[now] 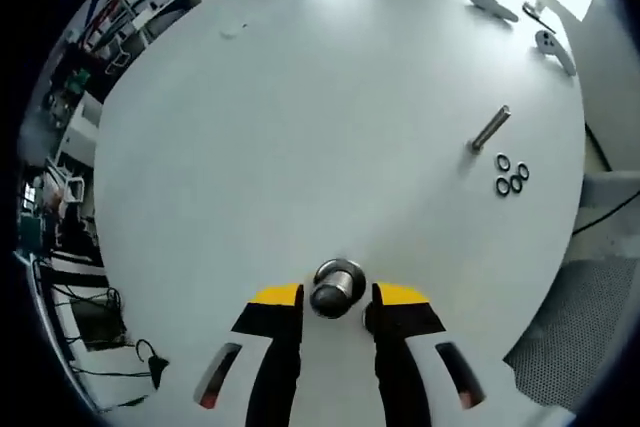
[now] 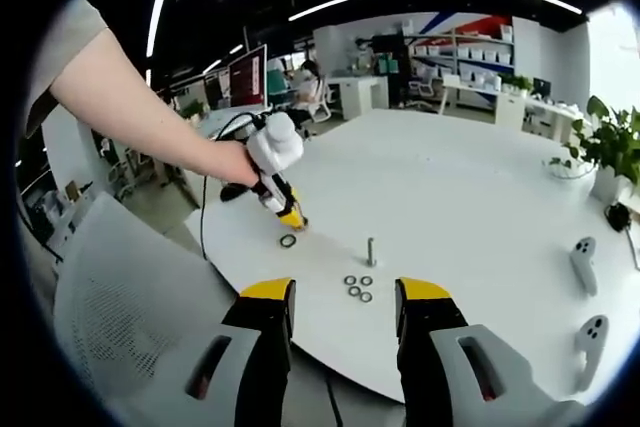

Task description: Place the washer onto the threaded stud by aligning its center hole with the stud, sliding it down to the base, and recovering from edge contact or off-axis alignment until the washer reaches the visible bottom stop.

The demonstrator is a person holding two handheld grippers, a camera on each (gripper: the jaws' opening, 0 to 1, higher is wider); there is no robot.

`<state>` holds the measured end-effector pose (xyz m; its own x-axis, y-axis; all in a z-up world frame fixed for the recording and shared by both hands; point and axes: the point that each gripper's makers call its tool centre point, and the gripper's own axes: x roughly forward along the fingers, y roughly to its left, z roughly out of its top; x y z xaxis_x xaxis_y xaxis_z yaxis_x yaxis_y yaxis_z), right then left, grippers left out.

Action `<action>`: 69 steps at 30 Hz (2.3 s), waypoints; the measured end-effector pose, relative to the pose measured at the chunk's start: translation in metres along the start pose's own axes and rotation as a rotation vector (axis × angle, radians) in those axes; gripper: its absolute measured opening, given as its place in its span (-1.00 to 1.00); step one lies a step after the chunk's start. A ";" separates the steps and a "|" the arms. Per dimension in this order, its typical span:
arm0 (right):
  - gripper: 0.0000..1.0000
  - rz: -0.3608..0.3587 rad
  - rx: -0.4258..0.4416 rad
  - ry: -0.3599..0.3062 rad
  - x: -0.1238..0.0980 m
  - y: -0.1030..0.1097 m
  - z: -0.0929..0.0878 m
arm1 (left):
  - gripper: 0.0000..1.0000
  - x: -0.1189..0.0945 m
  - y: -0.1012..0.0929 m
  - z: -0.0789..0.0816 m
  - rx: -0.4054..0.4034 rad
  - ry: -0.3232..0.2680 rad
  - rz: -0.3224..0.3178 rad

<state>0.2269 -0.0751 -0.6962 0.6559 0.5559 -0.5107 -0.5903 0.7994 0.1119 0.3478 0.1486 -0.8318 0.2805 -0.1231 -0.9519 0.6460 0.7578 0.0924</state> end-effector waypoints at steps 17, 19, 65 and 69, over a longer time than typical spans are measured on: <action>-0.16 0.068 -0.001 -0.015 0.001 0.013 0.003 | -0.50 -0.032 -0.023 -0.033 -0.119 -0.017 0.013; -0.16 0.077 -0.003 -0.016 0.002 0.014 0.003 | -0.50 -0.034 -0.025 -0.036 -0.132 -0.018 0.016; -0.13 -0.033 -0.006 0.082 0.004 -0.006 -0.016 | -0.42 0.023 -0.028 -0.032 -0.127 -0.109 -0.088; -0.13 -0.068 0.002 0.075 0.001 -0.012 -0.014 | -0.50 0.022 -0.028 -0.028 -0.074 -0.092 -0.108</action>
<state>0.2284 -0.0871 -0.7103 0.6569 0.4820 -0.5798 -0.5449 0.8350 0.0768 0.3162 0.1428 -0.8634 0.2785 -0.2618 -0.9241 0.6229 0.7816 -0.0337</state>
